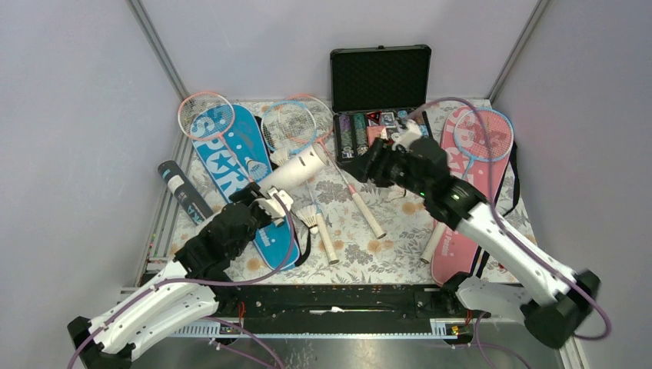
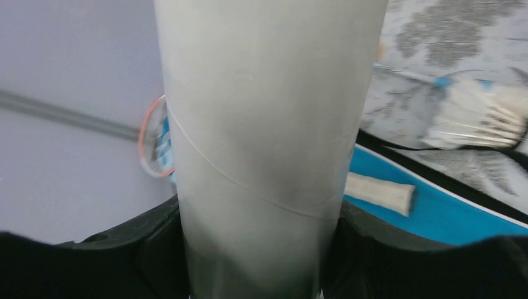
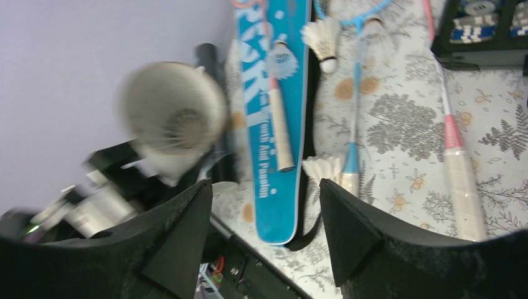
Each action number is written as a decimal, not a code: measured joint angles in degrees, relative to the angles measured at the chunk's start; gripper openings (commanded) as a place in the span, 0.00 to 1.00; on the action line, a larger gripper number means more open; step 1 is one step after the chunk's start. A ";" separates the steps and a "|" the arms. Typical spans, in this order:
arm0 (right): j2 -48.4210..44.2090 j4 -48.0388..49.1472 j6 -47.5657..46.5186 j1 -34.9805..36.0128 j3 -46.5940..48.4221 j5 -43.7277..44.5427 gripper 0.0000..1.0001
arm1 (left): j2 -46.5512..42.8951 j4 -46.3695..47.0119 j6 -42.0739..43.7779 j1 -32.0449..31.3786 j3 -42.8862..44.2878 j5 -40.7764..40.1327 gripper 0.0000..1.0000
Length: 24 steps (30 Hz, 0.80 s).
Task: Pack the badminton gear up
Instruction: Place the shuttlecock at the shuttle tube, then pick up the shuttlecock at the center of the board.
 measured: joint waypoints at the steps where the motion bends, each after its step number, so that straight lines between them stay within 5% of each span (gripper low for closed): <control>1: 2.95 0.96 0.11 0.00 0.31 0.59 0.68 | -0.46 0.59 0.31 0.28 -0.28 -2.34 0.39; 9: 31.30 -4.92 -11.28 0.00 15.98 -0.15 0.66 | -7.02 2.89 -1.14 1.66 0.44 -11.76 0.40; 15: 39.85 -1.42 -14.51 0.00 23.12 3.48 0.66 | -10.84 -0.13 -6.97 1.66 4.26 -12.00 0.41; 24: 50.01 12.33 8.31 0.00 21.33 10.62 0.61 | -12.13 -4.70 -14.43 1.66 9.55 -9.68 0.42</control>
